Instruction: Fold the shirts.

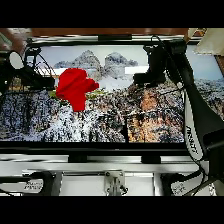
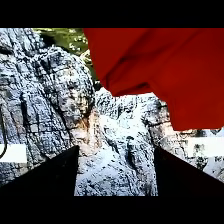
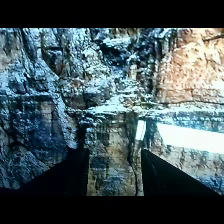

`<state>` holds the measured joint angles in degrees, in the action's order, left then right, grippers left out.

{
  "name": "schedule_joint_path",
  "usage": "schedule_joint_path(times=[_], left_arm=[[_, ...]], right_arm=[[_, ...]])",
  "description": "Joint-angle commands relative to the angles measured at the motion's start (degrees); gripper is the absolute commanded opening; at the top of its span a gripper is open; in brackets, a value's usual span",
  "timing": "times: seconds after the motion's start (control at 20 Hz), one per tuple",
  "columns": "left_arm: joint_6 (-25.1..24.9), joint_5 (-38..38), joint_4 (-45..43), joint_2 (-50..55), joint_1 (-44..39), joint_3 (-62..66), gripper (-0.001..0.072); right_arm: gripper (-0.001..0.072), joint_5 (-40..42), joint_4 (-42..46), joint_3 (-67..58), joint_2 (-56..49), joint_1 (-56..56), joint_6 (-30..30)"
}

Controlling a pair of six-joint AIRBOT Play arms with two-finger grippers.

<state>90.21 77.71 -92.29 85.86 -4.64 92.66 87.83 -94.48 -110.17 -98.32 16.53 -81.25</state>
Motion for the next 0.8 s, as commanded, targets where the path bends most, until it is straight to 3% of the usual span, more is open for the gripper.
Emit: schedule_joint_path(times=[0.0,0.2,0.3,0.35,0.55,0.75], left_arm=[[3.7,-2.1,1.0,3.2,0.0,0.0,0.0550],[3.4,-2.3,1.1,7.0,0.1,0.0,0.0550],[3.5,-6.3,1.1,8.3,-0.3,0.0,0.0557],[3.5,-9.6,1.1,9.1,-0.5,0.1,0.0720],[-1.1,-18.5,0.9,13.0,-0.7,0.2,0.0720],[-1.0,-19.2,1.0,19.1,-0.9,0.2,0.0720]], right_arm=[[0.0456,-1.6,0.1,0.0,0.0,0.1,-0.1],[0.0456,-2.6,0.1,0.0,-0.1,0.1,0.0],[0.0456,-3.1,0.1,0.0,-0.1,0.1,0.0],[0.0456,-3.1,0.0,0.0,-0.1,0.1,0.0],[0.0456,-3.1,0.0,0.0,-0.1,0.1,0.0],[0.0456,-3.2,-0.3,0.0,-0.1,0.1,0.2]])
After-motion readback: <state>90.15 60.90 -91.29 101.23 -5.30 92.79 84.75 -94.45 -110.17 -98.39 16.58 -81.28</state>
